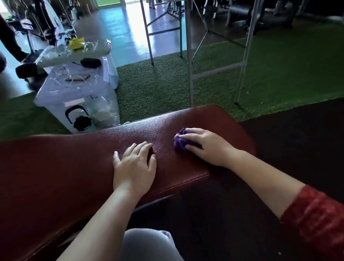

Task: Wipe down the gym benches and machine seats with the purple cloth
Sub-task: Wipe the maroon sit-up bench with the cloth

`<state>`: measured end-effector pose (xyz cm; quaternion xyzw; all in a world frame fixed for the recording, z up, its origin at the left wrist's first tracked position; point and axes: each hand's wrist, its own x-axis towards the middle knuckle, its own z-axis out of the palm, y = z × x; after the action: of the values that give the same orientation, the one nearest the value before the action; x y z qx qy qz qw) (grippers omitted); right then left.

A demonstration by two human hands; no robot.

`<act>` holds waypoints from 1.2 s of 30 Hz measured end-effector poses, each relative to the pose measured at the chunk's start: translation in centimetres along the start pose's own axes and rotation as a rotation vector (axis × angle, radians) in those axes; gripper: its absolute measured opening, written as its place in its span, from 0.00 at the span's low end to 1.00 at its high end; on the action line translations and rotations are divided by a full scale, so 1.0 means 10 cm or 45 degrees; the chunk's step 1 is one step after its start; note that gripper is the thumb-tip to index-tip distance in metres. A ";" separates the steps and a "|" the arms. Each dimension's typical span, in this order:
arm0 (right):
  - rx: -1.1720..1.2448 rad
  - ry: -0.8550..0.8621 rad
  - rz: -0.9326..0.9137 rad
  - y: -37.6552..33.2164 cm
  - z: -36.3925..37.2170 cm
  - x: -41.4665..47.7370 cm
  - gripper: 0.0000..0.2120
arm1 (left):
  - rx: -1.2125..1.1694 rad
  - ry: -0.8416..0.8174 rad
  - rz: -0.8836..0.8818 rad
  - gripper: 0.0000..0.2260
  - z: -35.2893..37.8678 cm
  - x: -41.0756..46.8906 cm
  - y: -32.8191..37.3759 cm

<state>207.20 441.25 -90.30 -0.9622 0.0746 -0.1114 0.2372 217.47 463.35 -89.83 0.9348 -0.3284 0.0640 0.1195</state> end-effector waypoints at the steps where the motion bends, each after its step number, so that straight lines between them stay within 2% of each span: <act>1: 0.001 0.036 0.069 0.12 -0.06 -0.05 0.17 | 0.002 0.001 0.001 0.19 0.00 0.00 0.00; 6: -0.100 0.205 0.561 0.88 -0.28 0.18 0.19 | 0.026 -0.005 -0.004 0.20 0.01 0.00 0.01; 9: -0.141 0.245 0.668 1.00 -0.25 0.54 0.21 | 0.026 -0.001 -0.005 0.20 0.02 0.00 0.01; 11: -0.144 0.218 0.626 0.89 -0.18 0.75 0.22 | 0.025 0.009 -0.004 0.20 0.03 -0.01 0.01; 15: -0.087 0.060 0.345 0.41 0.00 0.85 0.21 | 0.029 0.012 0.004 0.19 0.02 0.01 -0.01; 22: 0.007 -0.003 -0.044 -0.16 0.11 -0.04 0.21 | -0.042 0.033 0.018 0.19 0.02 0.03 -0.04; 24: -0.002 0.046 0.002 -0.05 0.02 -0.30 0.20 | -0.065 0.037 0.022 0.18 0.02 0.03 -0.06; 27: -0.034 0.194 0.265 0.27 -0.15 -0.52 0.18 | -0.072 0.016 0.008 0.18 0.03 0.03 -0.06; 31: -0.107 0.381 0.604 0.41 -0.10 -0.39 0.16 | -0.143 -0.069 -0.004 0.18 -0.03 0.06 -0.06; 33: -0.147 0.398 0.636 0.22 0.04 -0.23 0.16 | -0.360 -0.095 0.017 0.18 -0.12 0.07 -0.14; 36: -0.101 0.362 0.486 -0.34 0.33 -0.05 0.17 | -0.555 -0.022 0.080 0.18 -0.33 0.02 -0.39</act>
<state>207.90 445.78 -91.63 -0.9138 0.2921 -0.1960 0.2032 219.96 467.08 -87.31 0.8765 -0.3645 -0.0128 0.3141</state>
